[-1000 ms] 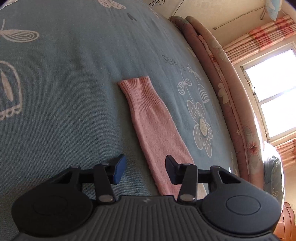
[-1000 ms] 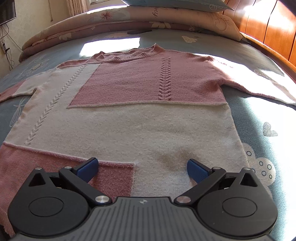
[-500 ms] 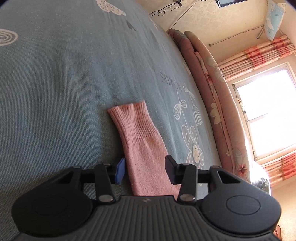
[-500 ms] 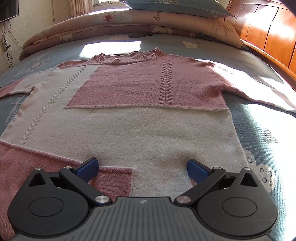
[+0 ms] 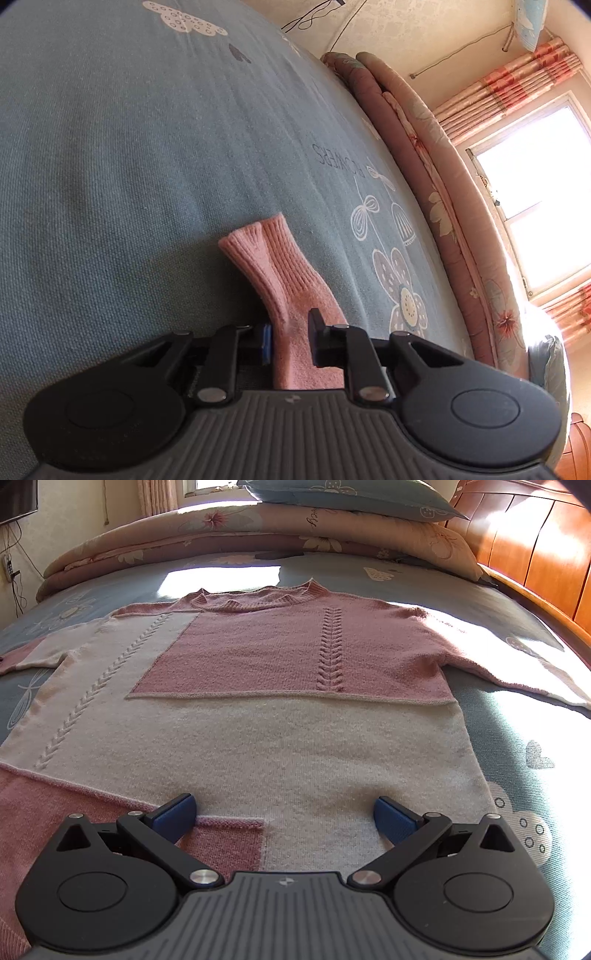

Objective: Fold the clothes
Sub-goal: 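Close the left gripper on the pink ribbed cuff of the other sleeve, then lift the gripped cuff with the left gripper, raising the sleeve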

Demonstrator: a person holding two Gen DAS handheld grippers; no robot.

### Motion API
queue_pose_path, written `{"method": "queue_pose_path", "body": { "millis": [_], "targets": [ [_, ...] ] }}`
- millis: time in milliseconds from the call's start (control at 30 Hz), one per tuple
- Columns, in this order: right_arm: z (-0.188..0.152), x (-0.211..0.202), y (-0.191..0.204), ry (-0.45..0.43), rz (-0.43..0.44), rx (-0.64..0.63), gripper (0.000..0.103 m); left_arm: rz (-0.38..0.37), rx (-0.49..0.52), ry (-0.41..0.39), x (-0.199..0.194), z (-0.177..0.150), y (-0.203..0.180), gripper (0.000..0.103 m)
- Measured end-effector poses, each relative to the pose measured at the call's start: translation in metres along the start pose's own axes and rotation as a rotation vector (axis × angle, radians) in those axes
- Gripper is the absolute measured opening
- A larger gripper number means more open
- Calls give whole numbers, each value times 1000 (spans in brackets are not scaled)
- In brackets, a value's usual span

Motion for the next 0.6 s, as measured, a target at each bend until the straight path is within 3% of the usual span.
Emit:
{"method": "queue_pose_path", "body": {
  "millis": [133,200,600],
  "targets": [
    [0,-1,-1,5,5,1,103,132,44,19,-8,-4,-16,4],
    [0,-1,-1,10,8,3,103,156,65,16,-14,-6,-28,4],
    [-2,-11,-4,27,58,37,103,69,314,20,-76,-54,-141,4]
  ]
}}
Point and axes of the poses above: each gripper's, at about its wrist camera, not at the fingertips, and x roughly the way its jaws point, y to its left, z to its top, the point moved 5 cm from there along x, roughly the way its jaws point, and after that the axes turned 14 degrees about y, right-handed, at the moved point
